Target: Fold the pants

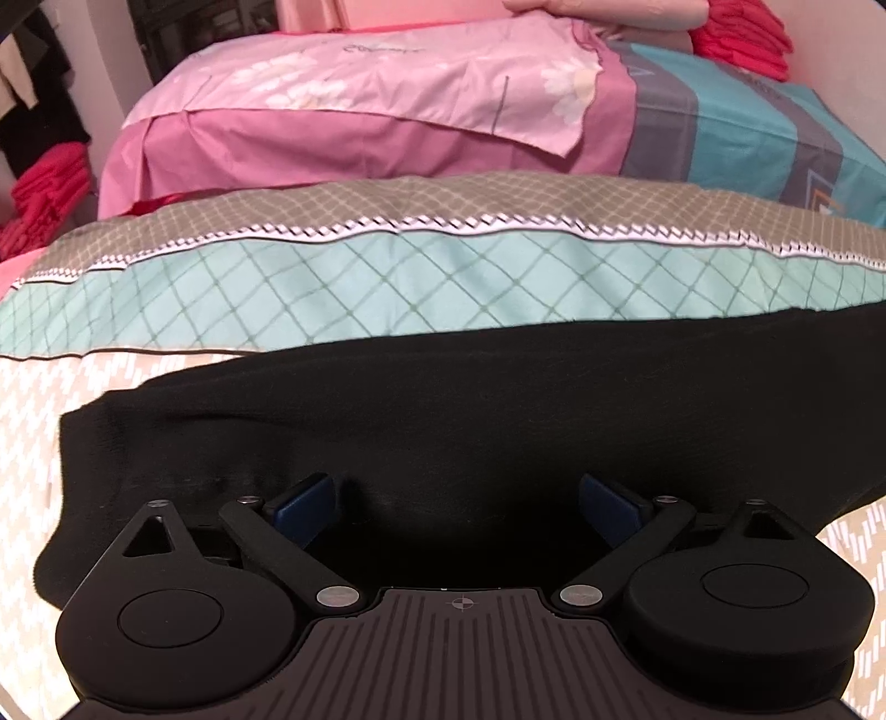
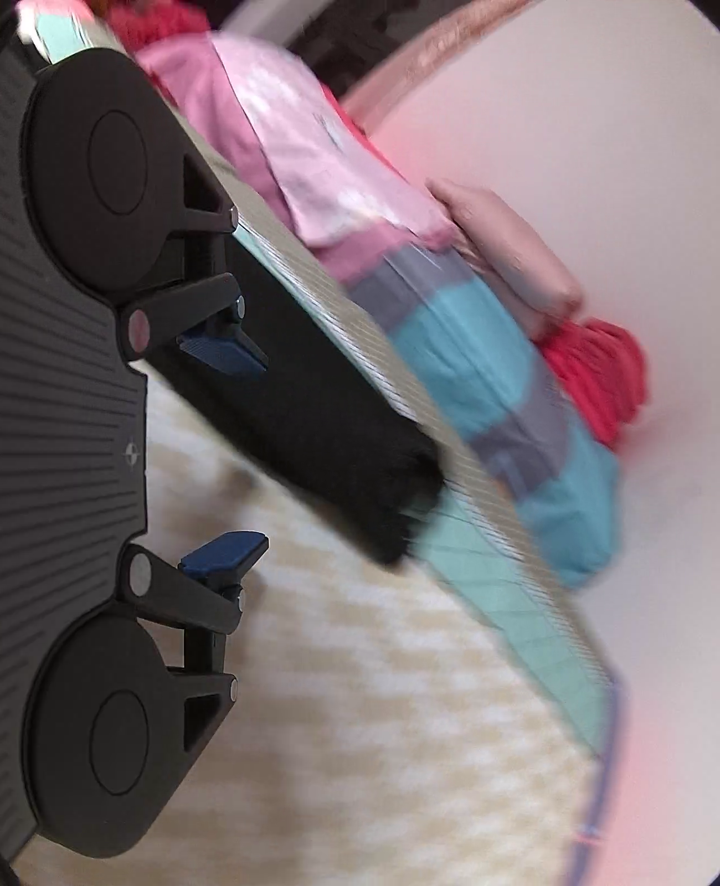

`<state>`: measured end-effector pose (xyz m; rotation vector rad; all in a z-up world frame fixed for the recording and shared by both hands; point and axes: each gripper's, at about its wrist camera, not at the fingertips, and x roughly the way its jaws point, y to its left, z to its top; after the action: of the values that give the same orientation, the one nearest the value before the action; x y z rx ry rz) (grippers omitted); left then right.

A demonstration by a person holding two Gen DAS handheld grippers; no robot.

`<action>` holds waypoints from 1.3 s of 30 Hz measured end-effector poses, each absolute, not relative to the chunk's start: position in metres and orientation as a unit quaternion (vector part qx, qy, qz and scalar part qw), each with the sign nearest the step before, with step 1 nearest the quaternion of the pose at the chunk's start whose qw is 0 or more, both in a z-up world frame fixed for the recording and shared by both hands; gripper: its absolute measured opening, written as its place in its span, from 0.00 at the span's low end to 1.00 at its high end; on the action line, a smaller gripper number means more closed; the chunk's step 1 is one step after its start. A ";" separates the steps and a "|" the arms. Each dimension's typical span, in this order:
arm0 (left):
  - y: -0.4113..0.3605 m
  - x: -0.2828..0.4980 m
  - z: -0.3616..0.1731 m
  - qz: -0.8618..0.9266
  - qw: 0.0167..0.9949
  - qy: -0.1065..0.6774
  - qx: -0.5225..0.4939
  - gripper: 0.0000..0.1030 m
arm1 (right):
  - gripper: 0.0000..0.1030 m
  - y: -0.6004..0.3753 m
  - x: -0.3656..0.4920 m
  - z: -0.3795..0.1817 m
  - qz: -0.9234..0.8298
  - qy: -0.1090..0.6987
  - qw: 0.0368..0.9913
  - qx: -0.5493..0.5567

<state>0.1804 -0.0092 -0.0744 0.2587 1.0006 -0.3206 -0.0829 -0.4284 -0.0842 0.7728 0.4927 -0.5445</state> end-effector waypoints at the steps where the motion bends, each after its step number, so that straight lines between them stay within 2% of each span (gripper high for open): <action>1: -0.011 0.181 -0.078 -0.151 0.854 0.481 0.127 1.00 | 0.68 -0.424 -0.083 -0.087 -0.242 0.248 0.856 0.383; 3: -0.012 0.183 -0.086 -0.151 0.851 0.487 0.127 1.00 | 0.73 -0.423 -0.071 -0.095 -0.214 0.288 0.834 0.420; 5: -0.009 0.184 -0.088 -0.147 0.853 0.486 0.121 1.00 | 0.80 -0.424 -0.058 -0.093 -0.201 0.293 0.836 0.418; 9: -0.003 0.187 -0.089 -0.148 0.851 0.493 0.103 1.00 | 0.81 -0.444 -0.032 -0.102 -0.161 0.277 0.825 0.465; 10: -0.004 0.186 -0.089 -0.148 0.851 0.492 0.105 1.00 | 0.81 -0.449 -0.031 -0.104 -0.153 0.251 0.834 0.467; 11: -0.004 0.186 -0.089 -0.147 0.852 0.492 0.106 1.00 | 0.79 -0.456 -0.027 -0.109 -0.147 0.236 0.838 0.470; 14: -0.004 0.185 -0.090 -0.144 0.852 0.492 0.105 1.00 | 0.64 -0.474 -0.029 -0.124 -0.155 0.178 0.825 0.514; 16: -0.004 0.185 -0.090 -0.144 0.853 0.491 0.104 1.00 | 0.61 -0.478 -0.040 -0.134 -0.162 0.132 0.804 0.557; 19: -0.004 0.184 -0.090 -0.145 0.855 0.487 0.107 1.00 | 0.65 -0.462 -0.042 -0.133 -0.142 0.143 0.813 0.547; 21: -0.004 0.184 -0.091 -0.144 0.856 0.485 0.108 1.00 | 0.74 -0.454 -0.033 -0.127 -0.114 0.171 0.830 0.519; 23: -0.005 0.184 -0.092 -0.141 0.857 0.484 0.109 1.00 | 0.75 -0.455 -0.023 -0.125 -0.107 0.183 0.837 0.504; 25: -0.007 0.184 -0.092 -0.136 0.858 0.483 0.111 1.00 | 0.71 -0.463 -0.017 -0.127 -0.110 0.174 0.830 0.519; 26: -0.008 0.183 -0.092 -0.134 0.858 0.484 0.113 1.00 | 0.63 -0.468 -0.017 -0.128 -0.118 0.164 0.826 0.527; 27: -0.009 0.182 -0.092 -0.132 0.857 0.484 0.114 1.00 | 0.50 -0.472 -0.020 -0.131 -0.133 0.148 0.819 0.538; 29: -0.009 0.183 -0.091 -0.130 0.856 0.486 0.116 1.00 | 0.38 -0.471 -0.026 -0.141 -0.167 0.124 0.788 0.580; 32: -0.010 0.182 -0.091 -0.129 0.857 0.484 0.118 1.00 | 0.42 -0.453 -0.012 -0.135 -0.129 0.171 0.838 0.503; 35: -0.009 0.181 -0.091 -0.130 0.859 0.481 0.119 1.00 | 0.54 -0.442 0.000 -0.126 -0.116 0.194 0.859 0.459; 37: -0.009 0.181 -0.091 -0.129 0.859 0.482 0.119 1.00 | 0.38 -0.444 0.002 -0.126 -0.130 0.197 0.849 0.473; 38: -0.010 0.181 -0.091 -0.129 0.858 0.482 0.120 1.00 | 0.16 -0.441 0.004 -0.124 -0.152 0.213 0.851 0.455; 39: -0.010 0.181 -0.091 -0.130 0.858 0.482 0.121 1.00 | 0.16 -0.437 0.007 -0.119 -0.163 0.230 0.861 0.423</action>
<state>0.1813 -0.0097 -0.0907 0.2541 1.0133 -0.2730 0.0069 -0.4369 -0.1191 0.8884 0.4818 -0.3422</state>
